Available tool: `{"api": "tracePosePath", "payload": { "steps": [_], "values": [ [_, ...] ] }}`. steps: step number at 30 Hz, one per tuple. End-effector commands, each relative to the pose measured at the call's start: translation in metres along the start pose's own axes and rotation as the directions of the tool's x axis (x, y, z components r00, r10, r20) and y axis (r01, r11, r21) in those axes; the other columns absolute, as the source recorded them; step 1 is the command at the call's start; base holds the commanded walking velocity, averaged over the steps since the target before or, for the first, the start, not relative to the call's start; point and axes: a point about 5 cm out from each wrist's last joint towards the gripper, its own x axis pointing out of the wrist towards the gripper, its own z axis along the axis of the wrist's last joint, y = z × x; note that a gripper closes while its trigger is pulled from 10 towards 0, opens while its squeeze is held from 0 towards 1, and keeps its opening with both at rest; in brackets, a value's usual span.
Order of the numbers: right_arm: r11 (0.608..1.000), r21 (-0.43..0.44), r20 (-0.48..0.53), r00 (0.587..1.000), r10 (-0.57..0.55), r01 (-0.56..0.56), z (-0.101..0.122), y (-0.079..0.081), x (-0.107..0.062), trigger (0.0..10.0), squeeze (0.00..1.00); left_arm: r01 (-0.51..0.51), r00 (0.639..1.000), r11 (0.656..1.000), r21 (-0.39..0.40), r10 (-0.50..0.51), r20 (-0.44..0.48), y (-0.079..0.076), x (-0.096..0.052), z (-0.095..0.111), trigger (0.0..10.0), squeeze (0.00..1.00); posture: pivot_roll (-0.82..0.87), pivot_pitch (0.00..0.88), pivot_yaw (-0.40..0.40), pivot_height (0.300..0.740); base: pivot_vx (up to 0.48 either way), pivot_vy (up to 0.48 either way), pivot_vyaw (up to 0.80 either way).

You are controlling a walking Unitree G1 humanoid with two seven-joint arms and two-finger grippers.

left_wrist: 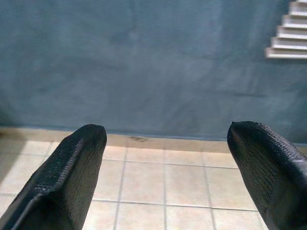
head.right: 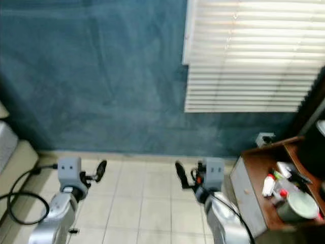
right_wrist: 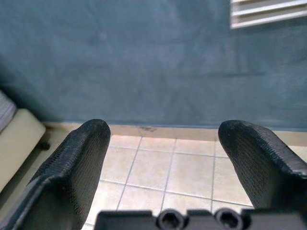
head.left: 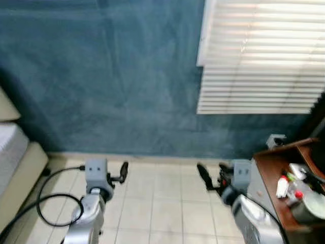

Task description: Clean up the room

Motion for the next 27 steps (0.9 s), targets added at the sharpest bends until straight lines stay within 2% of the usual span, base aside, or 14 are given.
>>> {"api": "tracePosePath", "payload": {
  "steps": [1,3,10,12,16,20,21,22,23,24,27],
  "values": [
    [1.0,-0.002,0.015,1.0,-0.001,0.001,0.006,-0.001,0.002,10.0,0.0,-0.005,1.0,1.0,0.011,0.005,-0.005,0.001,0.0,0.002,10.0,0.0,-0.01,0.0,0.01,0.74,0.0,-0.48,0.73],
    [1.0,-0.012,0.017,1.0,-0.005,0.005,0.008,-0.002,0.002,10.0,0.0,-0.014,1.0,1.0,0.005,0.014,-0.017,0.004,-0.002,0.003,10.0,0.0,-0.01,0.0,0.011,0.74,0.0,-0.48,0.69],
    [1.0,-0.008,0.019,1.0,0.012,-0.012,0.005,-0.004,-0.003,10.0,0.0,-0.072,0.997,0.997,-0.019,0.072,0.004,0.013,-0.007,-0.001,10.0,0.0,0.0,0.0,0.002,0.74,0.0,0.0,0.67],
    [1.0,-0.012,0.018,1.0,0.018,-0.018,0.005,-0.004,-0.001,10.0,0.0,-0.104,0.995,0.994,0.015,0.104,0.0,0.015,-0.005,0.0,10.0,0.0,0.0,0.0,0.002,0.74,0.0,0.0,0.66],
    [1.0,-0.013,0.021,1.0,0.02,-0.02,0.006,-0.004,0.0,10.0,0.0,-0.115,0.993,0.993,0.029,0.115,-0.004,0.014,-0.005,0.001,10.0,0.0,0.01,0.0,0.003,0.74,0.0,0.0,0.66],
    [1.0,-0.019,0.027,0.999,0.024,-0.024,0.007,-0.005,0.001,10.0,0.0,-0.116,0.993,0.993,-0.015,0.116,-0.032,0.014,-0.005,-0.002,10.0,0.0,0.01,0.0,0.002,0.74,0.0,0.0,0.65],
    [0.999,-0.024,0.028,0.999,0.026,-0.026,0.007,-0.005,0.001,10.0,0.0,-0.127,0.991,0.992,-0.01,0.126,-0.035,0.015,-0.004,-0.002,10.0,0.13,0.01,0.0,0.001,0.74,0.0,0.0,0.64],
    [0.999,-0.024,0.028,0.999,0.026,-0.026,0.007,-0.005,0.001,10.0,0.0,-0.127,0.991,0.992,-0.01,0.126,-0.035,0.015,-0.004,-0.002,10.0,0.13,0.01,0.0,0.001,0.74,0.0,0.0,0.64],
    [0.999,-0.028,0.033,0.999,0.028,-0.027,0.007,-0.005,0.001,10.0,0.0,-0.128,0.991,0.991,-0.029,0.127,-0.034,0.015,-0.004,-0.003,10.0,1.0,0.01,0.0,0.001,0.74,0.0,0.0,0.64],
    [0.999,-0.033,0.043,0.999,0.023,-0.022,0.008,-0.006,0.0,10.0,1.0,-0.13,0.991,0.991,-0.013,0.13,-0.026,0.014,-0.003,0.0,10.0,1.0,0.01,0.0,-0.001,0.74,0.0,0.0,0.64],
    [0.999,-0.045,0.059,0.998,0.017,-0.015,0.01,-0.008,0.0,10.0,1.0,-0.127,0.992,0.992,0.01,0.127,-0.008,0.01,0.0,0.004,10.0,1.0,0.01,0.0,-0.003,0.74,0.0,0.0,0.63]
  ]
}}
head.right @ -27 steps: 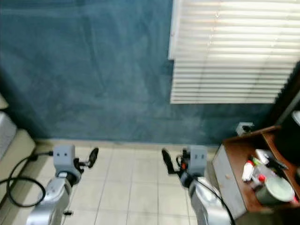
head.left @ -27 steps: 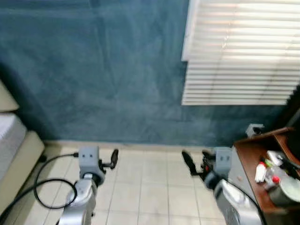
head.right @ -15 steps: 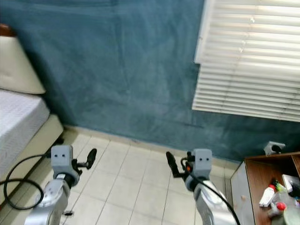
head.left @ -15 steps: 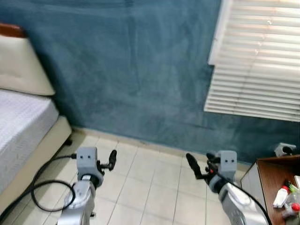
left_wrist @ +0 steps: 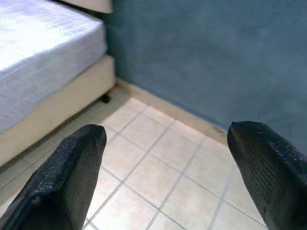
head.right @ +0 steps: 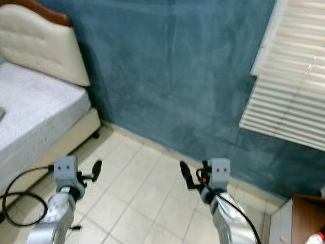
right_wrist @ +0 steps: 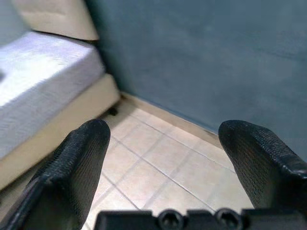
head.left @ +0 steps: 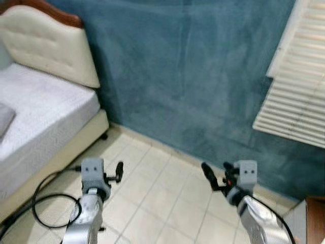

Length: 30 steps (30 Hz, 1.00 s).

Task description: Clean up the room

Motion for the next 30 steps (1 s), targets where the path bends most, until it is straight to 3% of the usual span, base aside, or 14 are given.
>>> {"api": "tracePosePath", "payload": {
  "steps": [1,5,6,7,16,23,30],
  "values": [
    [1.0,-0.016,0.012,1.0,-0.012,0.012,0.002,-0.005,-0.001,10.0,1.0,-0.006,1.0,1.0,0.016,0.005,0.021,-0.003,0.003,0.006,10.0,1.0,0.01,0.0,-0.003,0.74,0.0,0.0,0.63],
    [0.999,-0.037,0.008,1.0,-0.006,0.006,0.002,-0.007,-0.001,10.0,1.0,0.02,1.0,1.0,0.001,-0.02,0.019,-0.006,0.005,0.007,10.0,1.0,0.01,0.0,-0.006,0.74,0.0,0.0,0.63],
    [0.999,-0.038,0.005,1.0,0.001,-0.001,0.001,-0.007,-0.001,10.0,1.0,0.012,1.0,1.0,0.018,-0.012,0.009,-0.005,0.005,0.006,10.0,0.27,0.01,0.0,-0.006,0.74,0.0,0.0,0.63],
    [0.999,-0.036,0.003,1.0,0.012,-0.011,0.0,-0.006,-0.001,10.0,1.0,0.004,1.0,1.0,0.022,-0.004,0.002,-0.005,0.005,0.005,10.0,0.0,0.01,0.0,-0.007,0.74,0.0,0.0,0.63],
    [0.998,-0.021,0.012,0.998,0.064,-0.063,-0.001,-0.001,0.003,10.0,1.0,-0.04,0.999,0.997,0.059,0.039,0.025,-0.001,0.007,0.009,10.0,0.0,0.02,0.0,-0.012,0.74,0.0,0.0,0.62],
    [0.997,0.013,0.054,0.995,0.078,-0.079,0.003,-0.002,0.01,10.0,1.0,-0.044,0.989,0.992,0.117,0.027,0.148,-0.004,0.008,0.03,10.0,0.0,0.04,0.0,-0.022,0.74,0.0,0.0,0.62],
    [0.996,0.008,0.051,0.994,0.092,-0.093,0.001,-0.001,0.012,10.0,1.0,-0.034,0.99,0.998,0.058,0.026,0.136,-0.004,0.008,0.027,10.0,0.0,0.05,0.0,-0.023,0.74,0.0,0.253,0.62]
  ]
}}
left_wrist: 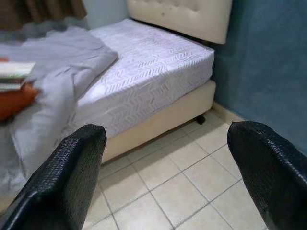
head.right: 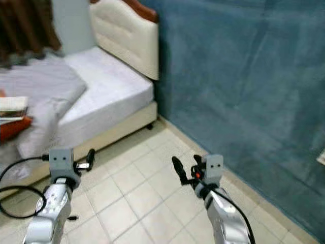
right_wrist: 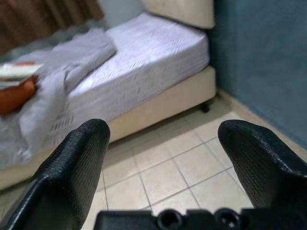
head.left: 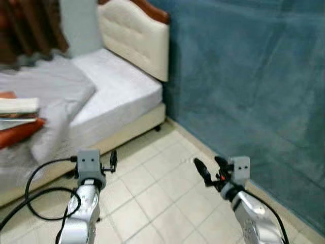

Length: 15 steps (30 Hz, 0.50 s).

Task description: Clean up the room

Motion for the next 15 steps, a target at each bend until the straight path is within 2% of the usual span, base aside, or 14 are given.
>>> {"api": "tracePosePath", "payload": {
  "steps": [1,15],
  "values": [
    [1.0,0.002,0.018,1.0,0.012,-0.012,0.0028,0.0011,0.0032,10.0,1.0,0.0,1.0,1.0,-0.008,0.0,0.008,0.0024,0.0011,0.0035,10.0,0.0,0.05,0.0,-0.024,0.74,0.0,0.48,0.62],
    [0.999,0.009,0.014,0.999,0.043,-0.044,0.001,0.0045,0.0058,10.0,1.0,-0.025,0.999,1.0,-0.007,0.024,-0.029,0.0091,-0.0033,-0.004,10.0,0.0,0.06,0.0,-0.029,0.74,0.0,0.48,0.6]
  ]
}}
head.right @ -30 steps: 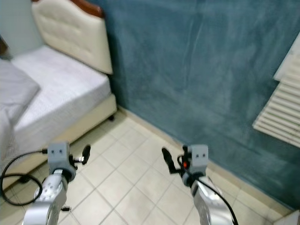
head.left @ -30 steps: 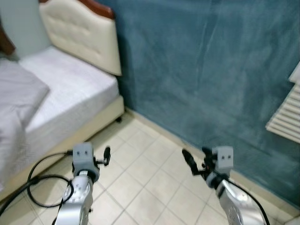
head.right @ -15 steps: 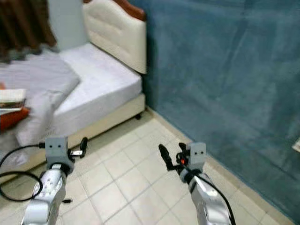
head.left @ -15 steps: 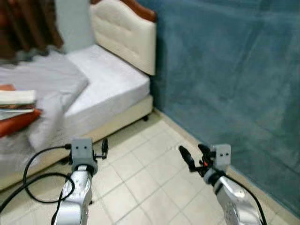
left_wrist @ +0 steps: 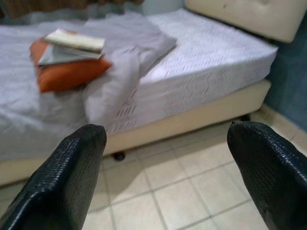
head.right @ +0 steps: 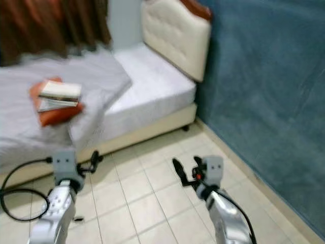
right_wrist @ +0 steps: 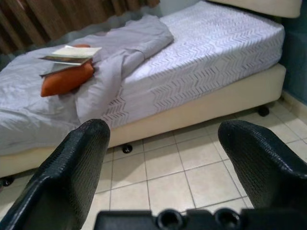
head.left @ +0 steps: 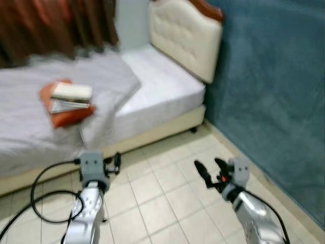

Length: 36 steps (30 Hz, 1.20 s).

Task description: Clean up the room

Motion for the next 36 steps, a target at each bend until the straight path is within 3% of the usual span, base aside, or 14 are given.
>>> {"api": "tracePosePath", "payload": {
  "steps": [1,5,10,11,12,30,36],
  "values": [
    [1.0,0.007,0.015,1.0,0.019,-0.019,0.002,0.004,0.003,10.0,1.0,-0.016,1.0,1.0,0.006,0.016,0.011,0.007,0.002,0.005,10.0,0.0,0.06,0.0,-0.029,0.74,0.0,0.48,0.57],
    [0.999,0.01,0.015,0.999,0.036,-0.037,0.002,0.007,0.005,10.0,1.0,-0.026,1.0,0.998,0.053,0.026,0.012,0.01,0.003,0.006,10.0,0.0,0.07,0.0,-0.034,0.74,0.0,0.36,0.57],
    [0.996,-0.017,0.008,0.996,0.085,-0.085,0.004,0.015,0.009,10.0,1.0,-0.022,0.998,0.998,0.052,0.02,0.052,0.006,0.005,0.012,10.0,0.0,0.07,0.0,-0.035,0.74,0.0,0.0,0.57],
    [0.996,-0.024,0.005,0.997,0.082,-0.082,0.004,0.015,0.01,10.0,0.44,-0.025,0.999,0.998,0.05,0.023,0.048,0.006,0.006,0.013,10.0,0.0,0.07,0.0,-0.037,0.74,0.458,0.0,0.0],
    [0.996,-0.032,0.0,0.996,0.085,-0.085,0.005,0.016,0.012,10.0,0.0,-0.028,0.999,0.999,0.042,0.026,0.041,0.005,0.008,0.012,10.0,0.0,0.07,0.0,-0.037,0.74,0.461,0.0,0.0],
    [0.998,-0.055,-0.009,1.0,0.026,-0.026,0.001,0.01,0.013,10.0,0.0,-0.012,0.999,0.999,0.04,0.011,0.041,0.002,0.014,0.013,10.0,0.0,0.07,0.0,-0.031,0.74,0.467,0.0,0.66],
    [0.996,-0.085,-0.029,0.999,-0.031,0.029,0.0,0.005,0.017,10.0,0.0,-0.011,0.999,0.999,0.034,0.01,0.047,0.003,0.016,0.014,10.0,0.0,0.07,0.0,-0.034,0.74,0.469,0.0,0.0]
  ]
}}
